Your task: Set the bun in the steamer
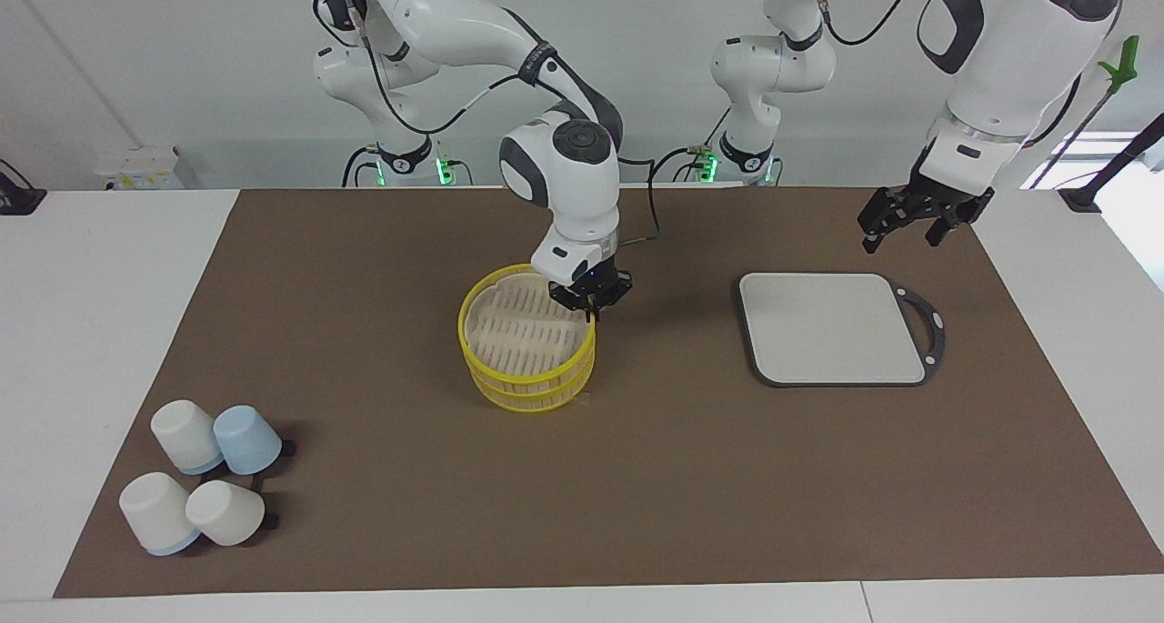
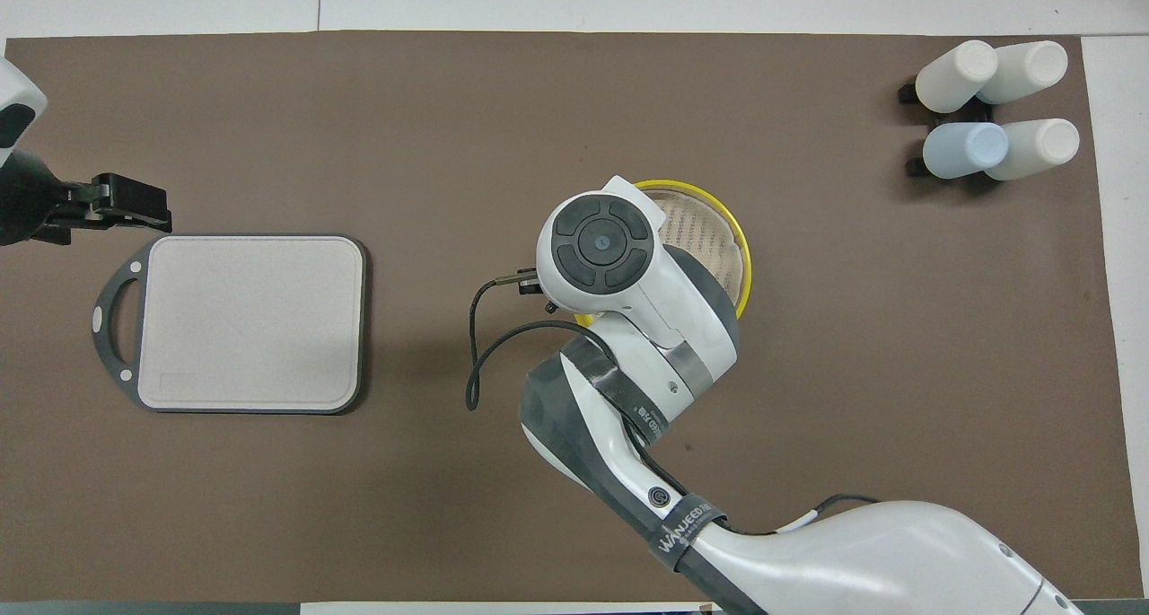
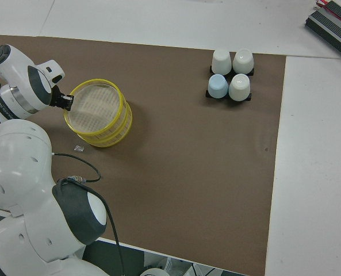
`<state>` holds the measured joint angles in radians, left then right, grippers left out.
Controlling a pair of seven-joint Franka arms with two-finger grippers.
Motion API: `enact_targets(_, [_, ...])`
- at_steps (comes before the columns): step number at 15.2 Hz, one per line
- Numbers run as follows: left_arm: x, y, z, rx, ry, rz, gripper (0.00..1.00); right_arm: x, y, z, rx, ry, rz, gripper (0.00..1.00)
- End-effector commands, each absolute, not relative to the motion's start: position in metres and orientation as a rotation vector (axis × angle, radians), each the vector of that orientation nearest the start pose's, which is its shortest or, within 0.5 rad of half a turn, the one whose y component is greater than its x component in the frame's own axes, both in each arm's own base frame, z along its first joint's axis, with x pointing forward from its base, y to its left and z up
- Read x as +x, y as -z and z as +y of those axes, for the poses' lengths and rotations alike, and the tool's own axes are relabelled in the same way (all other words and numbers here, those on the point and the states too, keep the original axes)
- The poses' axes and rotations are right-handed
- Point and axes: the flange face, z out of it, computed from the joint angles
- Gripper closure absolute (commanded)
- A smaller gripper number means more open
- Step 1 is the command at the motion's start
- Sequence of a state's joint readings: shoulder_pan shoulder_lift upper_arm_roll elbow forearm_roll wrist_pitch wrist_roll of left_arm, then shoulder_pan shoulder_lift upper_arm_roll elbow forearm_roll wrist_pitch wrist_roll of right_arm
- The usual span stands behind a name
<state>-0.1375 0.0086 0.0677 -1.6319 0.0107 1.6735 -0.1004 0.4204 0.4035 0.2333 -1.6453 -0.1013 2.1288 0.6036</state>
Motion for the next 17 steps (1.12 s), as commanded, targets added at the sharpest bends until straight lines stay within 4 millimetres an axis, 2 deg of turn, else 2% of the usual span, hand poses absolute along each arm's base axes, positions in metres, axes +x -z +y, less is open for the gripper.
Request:
enact_targets(1, [0.544, -0.602, -0.026, -3.147, 0.04, -0.048, 0.0, 0.547, -0.391, 0.388, -3.087, 0.138, -0.1, 1.0])
enact_targets(2, [0.544, -0.601, -0.02, -3.146, 0.036, -0.063, 0.0, 0.545, -0.388, 0.388, -3.09, 0.132, -0.102, 1.0])
enact_targets(6, [0.541, -0.601, -0.024, -3.141, 0.017, -0.036, 0.0, 0.541, -0.381, 0.385, -3.092, 0.129, -0.102, 1.0])
enact_targets(8, [0.542, -0.602, -0.025, -3.141, 0.024, -0.036, 0.0, 0.541, -0.382, 0.385, -3.088, 0.129, -0.066, 0.95])
enact_targets(9, [0.542, -0.604, -0.027, -3.141, 0.031, -0.032, 0.0, 0.542, -0.382, 0.385, -3.086, 0.133, -0.047, 0.91])
enact_targets(10, [0.539, -0.608, -0.026, -3.141, 0.036, -0.034, 0.0, 0.542, -0.383, 0.385, -3.084, 0.136, -0.045, 0.82])
enact_targets(12, [0.537, -0.609, -0.024, -3.14, 0.036, -0.036, 0.0, 0.543, -0.382, 0.386, -3.079, 0.145, -0.045, 0.79])
enact_targets(13, [0.535, -0.61, -0.026, -3.139, 0.036, -0.032, 0.0, 0.543, -0.383, 0.386, -3.072, 0.154, -0.044, 0.72])
enact_targets(15, [0.534, -0.61, -0.024, -3.139, 0.024, -0.041, 0.0, 0.543, -0.383, 0.387, -3.069, 0.157, -0.046, 0.71])
enact_targets(16, [0.53, -0.61, -0.027, -3.138, 0.019, -0.032, 0.0, 0.544, -0.382, 0.385, -3.07, 0.156, -0.042, 0.62])
enact_targets(17, [0.528, -0.61, -0.027, -3.138, 0.017, -0.032, 0.0, 0.545, -0.384, 0.384, -3.072, 0.155, -0.036, 0.44])
